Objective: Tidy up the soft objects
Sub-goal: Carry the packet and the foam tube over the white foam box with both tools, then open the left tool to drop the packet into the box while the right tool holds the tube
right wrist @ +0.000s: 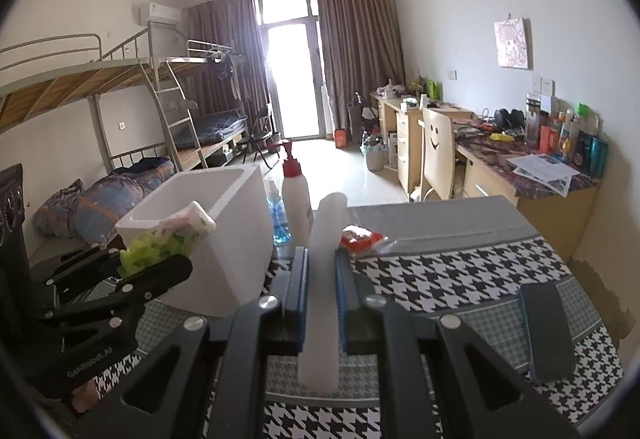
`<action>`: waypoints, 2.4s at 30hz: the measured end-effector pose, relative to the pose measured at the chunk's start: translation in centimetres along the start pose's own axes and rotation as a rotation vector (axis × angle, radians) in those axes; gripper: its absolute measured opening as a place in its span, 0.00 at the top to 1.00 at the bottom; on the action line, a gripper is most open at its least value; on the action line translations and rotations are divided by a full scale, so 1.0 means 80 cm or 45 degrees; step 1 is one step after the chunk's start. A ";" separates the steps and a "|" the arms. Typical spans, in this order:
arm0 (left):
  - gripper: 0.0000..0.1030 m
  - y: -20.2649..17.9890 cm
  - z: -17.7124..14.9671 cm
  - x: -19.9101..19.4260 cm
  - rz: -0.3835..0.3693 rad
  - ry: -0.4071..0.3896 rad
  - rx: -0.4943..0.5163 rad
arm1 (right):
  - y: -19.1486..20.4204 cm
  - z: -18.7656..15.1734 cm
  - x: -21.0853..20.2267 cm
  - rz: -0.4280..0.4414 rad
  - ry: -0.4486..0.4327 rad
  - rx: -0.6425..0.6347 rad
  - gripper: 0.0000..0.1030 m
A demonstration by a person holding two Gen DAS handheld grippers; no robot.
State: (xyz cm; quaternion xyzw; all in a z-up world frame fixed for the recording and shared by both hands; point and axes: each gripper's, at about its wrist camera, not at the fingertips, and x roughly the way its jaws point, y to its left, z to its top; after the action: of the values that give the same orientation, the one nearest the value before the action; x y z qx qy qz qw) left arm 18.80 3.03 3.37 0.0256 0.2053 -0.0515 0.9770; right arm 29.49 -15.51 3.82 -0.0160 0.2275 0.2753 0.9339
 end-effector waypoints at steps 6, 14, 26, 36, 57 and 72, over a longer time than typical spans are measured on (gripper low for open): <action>0.70 0.003 0.010 0.001 0.014 -0.020 0.004 | 0.006 0.009 0.005 0.012 -0.014 -0.017 0.85; 0.70 0.017 0.022 0.001 0.046 -0.040 -0.014 | 0.014 0.019 0.011 0.025 -0.029 -0.043 0.85; 0.70 0.030 0.041 0.003 0.078 -0.073 -0.028 | 0.022 0.035 0.018 0.040 -0.050 -0.065 0.85; 0.70 0.038 0.051 0.006 0.104 -0.085 -0.028 | 0.032 0.048 0.024 0.057 -0.053 -0.110 0.85; 0.70 0.066 0.070 0.015 0.235 -0.110 -0.059 | 0.052 0.074 0.043 0.147 -0.056 -0.174 0.85; 0.70 0.095 0.070 0.020 0.338 -0.097 -0.128 | 0.070 0.084 0.061 0.225 -0.043 -0.231 0.85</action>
State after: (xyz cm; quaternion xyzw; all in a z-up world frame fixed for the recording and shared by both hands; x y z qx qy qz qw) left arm 23.36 10.01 8.08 0.0017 0.1652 0.0873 0.9824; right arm 32.99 -7.21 8.26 -0.0758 0.1864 0.3763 0.9044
